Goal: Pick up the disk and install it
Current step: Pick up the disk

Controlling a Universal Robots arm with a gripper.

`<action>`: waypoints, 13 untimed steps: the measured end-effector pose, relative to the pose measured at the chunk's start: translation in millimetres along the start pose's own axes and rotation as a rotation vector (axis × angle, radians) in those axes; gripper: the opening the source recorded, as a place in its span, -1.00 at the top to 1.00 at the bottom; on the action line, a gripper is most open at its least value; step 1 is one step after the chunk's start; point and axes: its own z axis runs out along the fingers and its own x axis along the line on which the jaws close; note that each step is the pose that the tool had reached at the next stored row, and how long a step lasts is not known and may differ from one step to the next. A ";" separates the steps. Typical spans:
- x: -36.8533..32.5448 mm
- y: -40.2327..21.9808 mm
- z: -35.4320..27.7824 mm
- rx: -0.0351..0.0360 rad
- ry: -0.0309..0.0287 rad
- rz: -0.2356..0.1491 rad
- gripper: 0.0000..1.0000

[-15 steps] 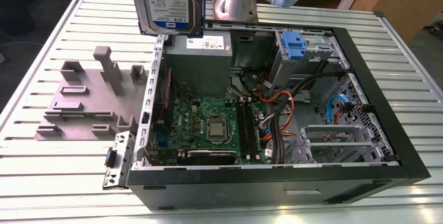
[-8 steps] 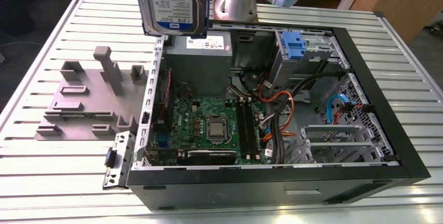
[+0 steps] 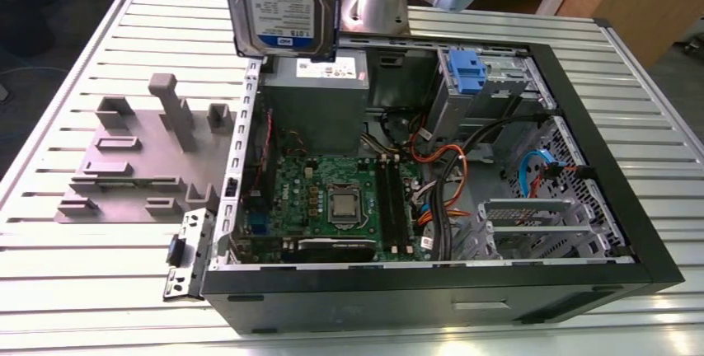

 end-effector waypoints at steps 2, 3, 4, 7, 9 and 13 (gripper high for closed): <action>0.0 -1.9 -0.1 -0.0001 0.0000 0.001 0.26; 0.0 -2.9 0.0 0.0000 -0.0001 0.001 0.26; 0.0 -4.0 -0.1 0.0000 0.0000 0.002 0.26; -0.1 -6.8 0.0 0.0001 -0.0001 0.003 0.26; -0.2 -8.5 -0.1 0.0001 0.0000 0.004 0.26; -0.2 -13.9 -0.1 0.0002 -0.0002 0.007 0.26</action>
